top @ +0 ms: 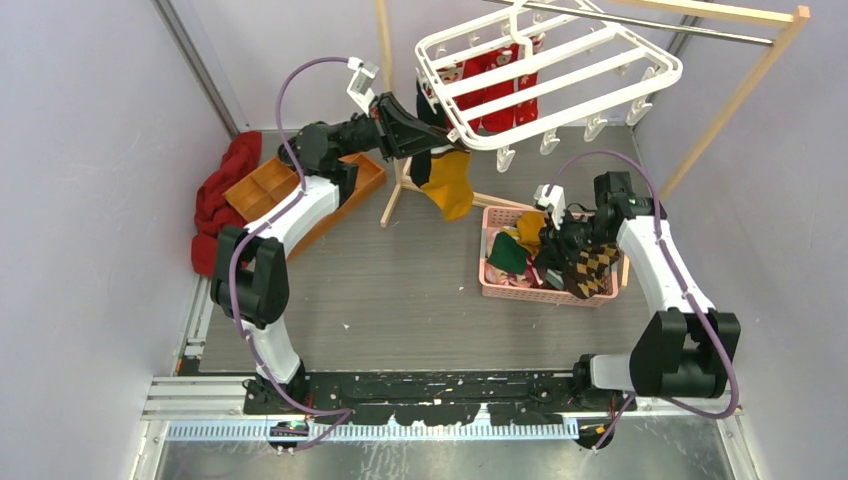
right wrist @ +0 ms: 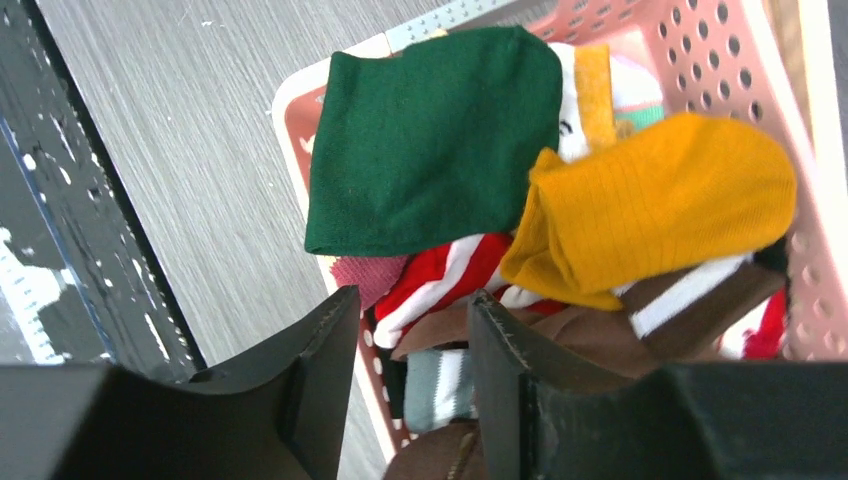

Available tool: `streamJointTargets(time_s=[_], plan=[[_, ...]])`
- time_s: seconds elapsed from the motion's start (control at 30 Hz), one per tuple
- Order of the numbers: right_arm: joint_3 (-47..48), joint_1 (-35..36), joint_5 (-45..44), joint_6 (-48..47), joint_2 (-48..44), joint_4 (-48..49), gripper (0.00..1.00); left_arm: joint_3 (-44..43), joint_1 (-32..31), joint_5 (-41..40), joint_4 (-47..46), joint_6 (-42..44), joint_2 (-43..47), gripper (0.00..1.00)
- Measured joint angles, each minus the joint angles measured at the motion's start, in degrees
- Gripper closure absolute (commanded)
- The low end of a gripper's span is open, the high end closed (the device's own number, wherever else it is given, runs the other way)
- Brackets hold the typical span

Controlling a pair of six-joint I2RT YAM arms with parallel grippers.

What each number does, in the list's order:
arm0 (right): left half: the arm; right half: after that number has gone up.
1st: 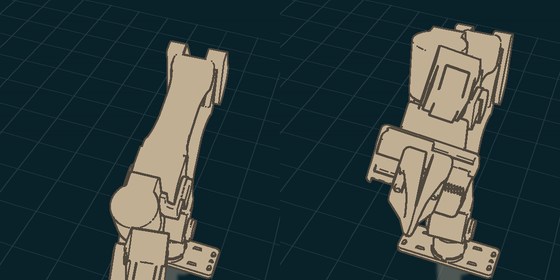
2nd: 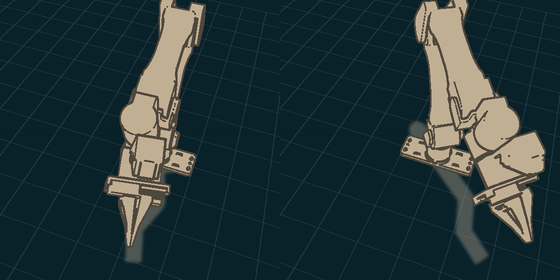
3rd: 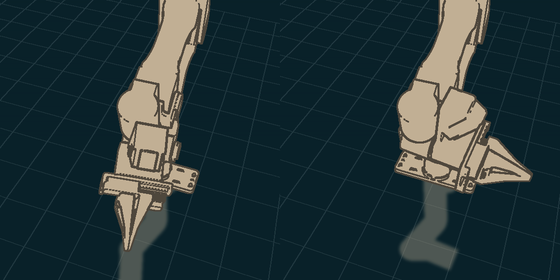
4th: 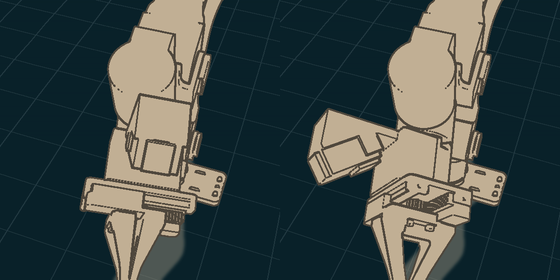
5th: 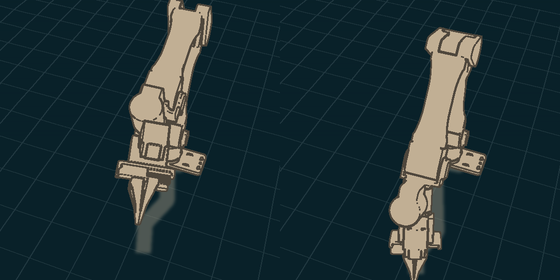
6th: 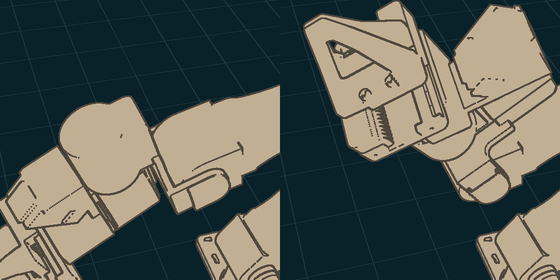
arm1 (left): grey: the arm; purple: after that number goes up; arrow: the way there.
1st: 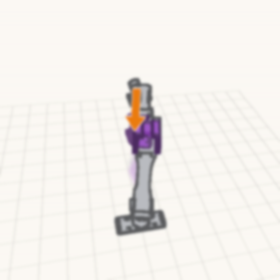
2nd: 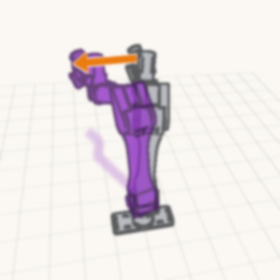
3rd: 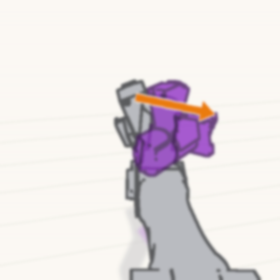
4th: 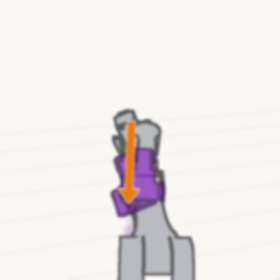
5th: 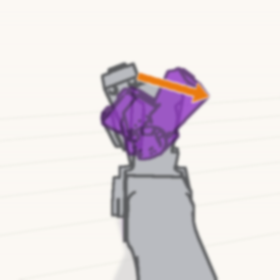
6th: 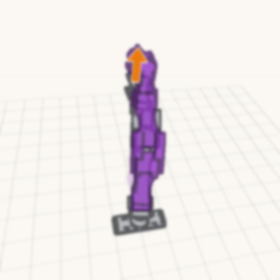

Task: Clip the socks to the hanger
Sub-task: Pick up the sock from the bin.

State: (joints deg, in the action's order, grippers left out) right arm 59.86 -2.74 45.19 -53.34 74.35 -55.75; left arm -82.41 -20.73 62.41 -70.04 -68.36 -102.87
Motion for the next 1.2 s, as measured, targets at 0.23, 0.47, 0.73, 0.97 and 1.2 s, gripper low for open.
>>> streamJointTargets(time_s=[0.23,0.47,0.73,0.97,1.2], plan=[[4.74,0.00,1.29,-11.96,5.18,-3.26,0.40,-0.87,0.26,0.00,0.04,-0.17,-0.37,1.00],[6.19,0.52,1.55,-17.11,7.26,-3.28,0.34,-1.97,0.26,0.13,0.07,-0.26,-1.16,1.00],[6.43,1.62,-0.55,-17.03,14.23,1.53,0.41,-2.67,0.26,0.17,0.13,-0.42,-1.60,1.00],[6.45,1.66,-2.14,-15.26,14.97,5.44,0.88,-2.69,0.26,0.17,0.20,-0.44,-1.60,1.00],[6.49,1.66,-1.88,-11.93,13.92,5.97,0.99,-2.71,0.26,0.20,0.28,-0.44,-1.60,1.00]])
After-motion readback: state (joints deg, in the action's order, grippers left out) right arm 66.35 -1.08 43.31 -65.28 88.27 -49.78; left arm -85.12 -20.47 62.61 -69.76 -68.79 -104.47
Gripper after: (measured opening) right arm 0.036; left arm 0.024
